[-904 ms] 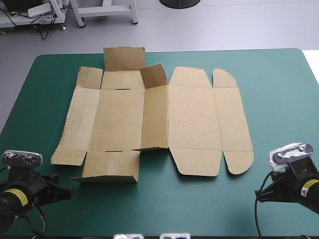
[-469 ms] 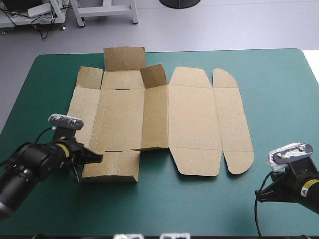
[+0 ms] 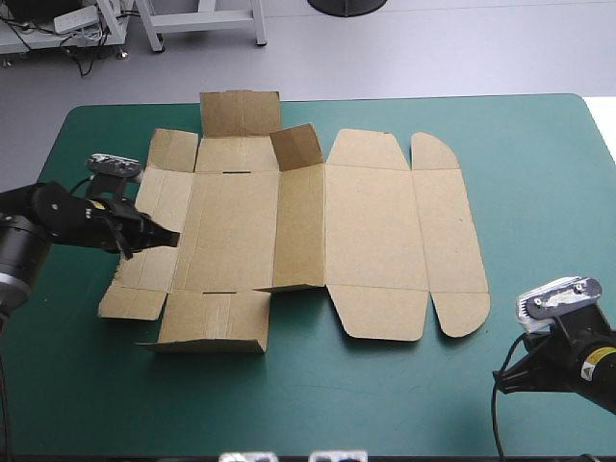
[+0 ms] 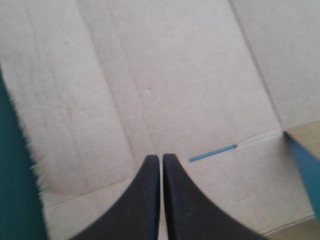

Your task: Fold the box

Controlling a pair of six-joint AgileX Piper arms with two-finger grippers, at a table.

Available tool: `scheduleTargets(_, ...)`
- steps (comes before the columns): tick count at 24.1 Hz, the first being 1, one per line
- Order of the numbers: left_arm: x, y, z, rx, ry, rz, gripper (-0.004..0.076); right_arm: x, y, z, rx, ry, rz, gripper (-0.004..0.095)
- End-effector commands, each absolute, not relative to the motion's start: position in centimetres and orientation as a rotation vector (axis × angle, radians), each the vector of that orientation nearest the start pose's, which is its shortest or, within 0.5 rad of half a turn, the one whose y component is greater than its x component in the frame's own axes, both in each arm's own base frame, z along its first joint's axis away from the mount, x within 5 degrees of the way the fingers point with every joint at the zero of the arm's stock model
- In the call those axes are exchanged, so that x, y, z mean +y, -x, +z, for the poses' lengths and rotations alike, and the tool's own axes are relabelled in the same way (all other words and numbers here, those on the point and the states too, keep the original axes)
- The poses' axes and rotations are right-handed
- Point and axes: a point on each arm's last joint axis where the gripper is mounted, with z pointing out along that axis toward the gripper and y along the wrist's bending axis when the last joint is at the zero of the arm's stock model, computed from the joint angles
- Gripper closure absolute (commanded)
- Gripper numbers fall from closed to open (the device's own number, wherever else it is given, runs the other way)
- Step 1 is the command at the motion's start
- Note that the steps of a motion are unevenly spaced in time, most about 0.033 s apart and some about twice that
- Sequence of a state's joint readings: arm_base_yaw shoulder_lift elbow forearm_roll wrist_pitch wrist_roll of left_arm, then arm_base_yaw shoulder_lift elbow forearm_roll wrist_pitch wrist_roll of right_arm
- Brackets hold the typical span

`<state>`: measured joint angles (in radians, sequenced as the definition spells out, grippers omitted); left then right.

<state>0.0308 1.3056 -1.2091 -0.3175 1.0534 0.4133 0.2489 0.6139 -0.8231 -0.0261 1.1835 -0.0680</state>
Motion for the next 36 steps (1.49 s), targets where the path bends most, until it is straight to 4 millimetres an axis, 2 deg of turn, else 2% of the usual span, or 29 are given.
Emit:
scheduleTargets(1, 2.3, -25.8, 35.7, 2.573, -0.323, -0.258, 0.0708, 1.9, -8.3, 35.0, 2.357, 0.392, 0.051, 0.0921)
scheduleTargets(4, 5.2, -25.4, 35.2, 2.578, -0.287, -0.390, 0.0708, 2.0, -8.3, 35.0, 2.357, 0.396, 0.068, 0.0921)
scheduleTargets(7, 7.4, -25.3, 35.8, 2.433, -0.225, -0.550, 0.0708, 2.2, -8.3, 35.0, 2.355, 0.408, 0.087, 0.0921)
scheduleTargets(8, 8.9, -25.3, 35.9, 2.361, -0.192, -0.569, 0.0708, 2.2, -8.3, 35.0, 2.356, 0.408, 0.092, 0.0921)
scheduleTargets(9, 9.6, -25.3, 35.8, 2.356, -0.164, -0.570, 0.0708, 2.2, -8.3, 35.0, 2.356, 0.408, 0.092, 0.0921)
scheduleTargets(10, 11.0, -25.6, 35.1, 2.370, -0.100, -0.580, 0.0708, 2.2, -8.3, 35.0, 2.356, 0.408, 0.092, 0.0921)
scheduleTargets(12, 12.3, -26.7, 33.4, 2.396, -0.004, -0.656, 0.0708, 2.2, -8.3, 35.0, 2.353, 0.423, 0.086, 0.0921)
scheduleTargets(15, 13.1, -28.4, 31.3, 2.376, 0.069, -0.788, 0.0708, 2.2, -8.3, 35.0, 2.350, 0.434, 0.081, 0.0921)
scheduleTargets(17, 14.1, -29.9, 29.2, 2.393, 0.190, -0.902, 0.0699, 2.3, -8.2, 35.0, 2.351, 0.434, 0.086, 0.0921)
scheduleTargets(20, 14.7, -30.7, 27.8, 2.419, 0.265, -0.949, 0.0610, 2.3, -8.2, 35.0, 2.349, 0.441, 0.085, 0.0921)
scheduleTargets(23, 14.9, -31.0, 27.1, 2.424, 0.280, -0.970, 0.0386, 2.3, -8.2, 35.0, 2.349, 0.441, 0.085, 0.0921)
scheduleTargets(26, 14.9, -31.1, 27.1, 2.424, 0.279, -0.968, 0.0265, 2.3, -8.2, 35.0, 2.349, 0.441, 0.085, 0.0921)
scheduleTargets(32, 14.6, -30.8, 26.3, 2.539, 0.211, -0.896, 0.0251, 2.3, -8.2, 35.0, 2.349, 0.441, 0.085, 0.0921)
scheduleTargets(36, 13.9, -31.3, 25.5, 2.579, 0.158, -0.903, 0.0251, 2.3, -8.3, 35.0, 2.348, 0.441, 0.085, 0.0921)
